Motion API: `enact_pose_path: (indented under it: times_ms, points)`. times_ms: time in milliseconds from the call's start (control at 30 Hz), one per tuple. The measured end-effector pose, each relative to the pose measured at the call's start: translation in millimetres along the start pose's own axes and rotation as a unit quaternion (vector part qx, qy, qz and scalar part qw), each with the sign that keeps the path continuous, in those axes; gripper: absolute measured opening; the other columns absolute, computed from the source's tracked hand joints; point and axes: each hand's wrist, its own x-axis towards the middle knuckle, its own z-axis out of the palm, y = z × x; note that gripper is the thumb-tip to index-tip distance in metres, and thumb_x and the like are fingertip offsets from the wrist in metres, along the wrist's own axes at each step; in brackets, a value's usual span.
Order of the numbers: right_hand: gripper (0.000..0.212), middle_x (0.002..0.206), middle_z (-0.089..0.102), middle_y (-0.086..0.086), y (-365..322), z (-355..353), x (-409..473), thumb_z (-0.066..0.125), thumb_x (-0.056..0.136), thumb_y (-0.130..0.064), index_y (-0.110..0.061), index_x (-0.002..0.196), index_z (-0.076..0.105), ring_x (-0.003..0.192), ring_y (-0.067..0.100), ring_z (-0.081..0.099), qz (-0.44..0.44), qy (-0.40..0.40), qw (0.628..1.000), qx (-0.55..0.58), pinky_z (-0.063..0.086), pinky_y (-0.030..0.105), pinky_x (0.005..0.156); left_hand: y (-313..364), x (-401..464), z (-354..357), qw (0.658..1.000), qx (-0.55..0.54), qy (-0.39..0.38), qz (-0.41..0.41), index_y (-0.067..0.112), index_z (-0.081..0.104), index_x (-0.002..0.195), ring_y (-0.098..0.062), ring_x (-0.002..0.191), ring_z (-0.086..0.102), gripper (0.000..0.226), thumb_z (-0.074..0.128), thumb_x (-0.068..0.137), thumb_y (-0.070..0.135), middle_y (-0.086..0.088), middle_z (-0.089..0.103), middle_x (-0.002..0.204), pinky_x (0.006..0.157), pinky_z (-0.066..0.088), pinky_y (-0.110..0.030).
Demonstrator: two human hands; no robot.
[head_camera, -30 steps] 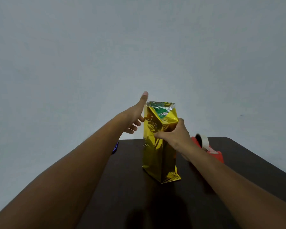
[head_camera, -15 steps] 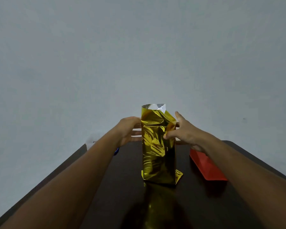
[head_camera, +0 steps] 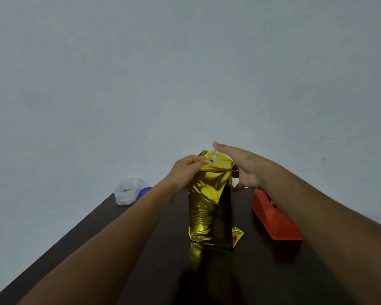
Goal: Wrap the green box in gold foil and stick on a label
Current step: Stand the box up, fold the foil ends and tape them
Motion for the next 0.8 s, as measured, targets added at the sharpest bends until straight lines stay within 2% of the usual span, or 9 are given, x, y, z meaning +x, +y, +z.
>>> enact_pose_path:
  times_ms: [67,167,300,367,433,500,567,700,800]
  points:
    - [0.05,0.099,0.076,0.012,-2,7,3,0.073,0.086,-0.051,-0.012,0.119,0.071,0.071,0.025,0.075,0.011,0.009,1.0,0.008,0.06,0.036,0.055,-1,1,6,0.999,0.039,-0.003,0.026,0.021,0.069,0.122,-0.014,0.093,0.073,0.037,0.076,0.088,0.035,-0.004,0.073,0.114,0.07,0.058,-0.025]
    - [0.052,0.096,0.077,0.013,-1,14,10,0.081,0.079,-0.044,-0.009,0.117,0.07,0.079,0.032,0.075,0.019,0.041,0.999,-0.023,0.06,0.05,0.08,-5,2,10,0.992,0.101,0.018,0.071,0.024,0.068,0.122,-0.018,0.104,0.069,0.04,0.077,0.087,0.04,0.0,0.068,0.117,0.093,0.059,-0.041]
    - [0.038,0.096,0.073,0.014,-3,19,11,0.079,0.086,-0.027,-0.006,0.113,0.063,0.067,0.025,0.07,0.009,0.097,0.993,-0.069,0.052,0.029,0.05,-7,-3,9,0.986,0.12,0.021,0.116,0.022,0.069,0.12,-0.015,0.099,0.07,0.044,0.082,0.082,0.04,0.0,0.07,0.111,0.088,0.059,-0.034]
    - [0.034,0.095,0.07,0.013,-3,19,12,0.077,0.084,-0.022,-0.006,0.11,0.062,0.073,0.025,0.068,0.004,0.106,0.992,-0.074,0.052,0.031,0.057,-8,-4,7,0.981,0.132,0.008,0.143,0.02,0.068,0.123,-0.012,0.091,0.07,0.046,0.082,0.082,0.035,-0.001,0.071,0.109,0.077,0.057,-0.022]
    - [0.038,0.1,0.069,0.014,-3,19,12,0.076,0.079,-0.018,-0.006,0.112,0.063,0.087,0.029,0.068,0.005,0.103,0.992,-0.072,0.054,0.037,0.072,-5,-8,4,0.983,0.125,-0.013,0.135,0.023,0.066,0.129,-0.008,0.096,0.067,0.047,0.077,0.087,0.04,0.001,0.068,0.114,0.079,0.054,-0.018]
    - [0.032,0.101,0.07,0.014,-3,19,11,0.075,0.081,-0.017,-0.006,0.109,0.064,0.088,0.029,0.067,0.006,0.099,0.992,-0.074,0.051,0.038,0.073,2,-9,-1,0.991,0.09,-0.024,0.094,0.032,0.063,0.132,-0.014,0.112,0.063,0.051,0.067,0.087,0.056,0.004,0.064,0.125,0.095,0.053,-0.033]
    - [0.023,0.097,0.07,0.016,-4,18,8,0.072,0.086,-0.017,-0.006,0.105,0.063,0.084,0.029,0.066,0.007,0.097,0.993,-0.069,0.051,0.039,0.076,10,-9,-8,0.996,0.057,0.013,0.066,0.03,0.065,0.125,-0.021,0.116,0.06,0.042,0.055,0.092,0.054,0.006,0.061,0.127,0.1,0.051,-0.045]
    - [0.024,0.096,0.07,0.015,-3,19,9,0.073,0.086,-0.017,-0.006,0.105,0.063,0.093,0.029,0.067,-0.004,0.097,0.993,-0.074,0.048,0.047,0.102,7,-3,-24,0.991,0.101,0.04,0.076,0.024,0.073,0.111,-0.02,0.115,0.058,0.021,0.061,0.098,0.036,0.004,0.065,0.124,0.1,0.051,-0.046]
    - [0.025,0.093,0.07,0.013,-2,20,9,0.073,0.086,-0.015,-0.006,0.106,0.064,0.086,0.024,0.066,-0.011,0.079,0.994,-0.073,0.053,0.04,0.087,5,-3,-27,0.981,0.175,-0.046,0.068,0.032,0.071,0.119,-0.019,0.124,0.053,0.039,0.068,0.084,0.05,0.005,0.062,0.129,0.1,0.048,-0.045]
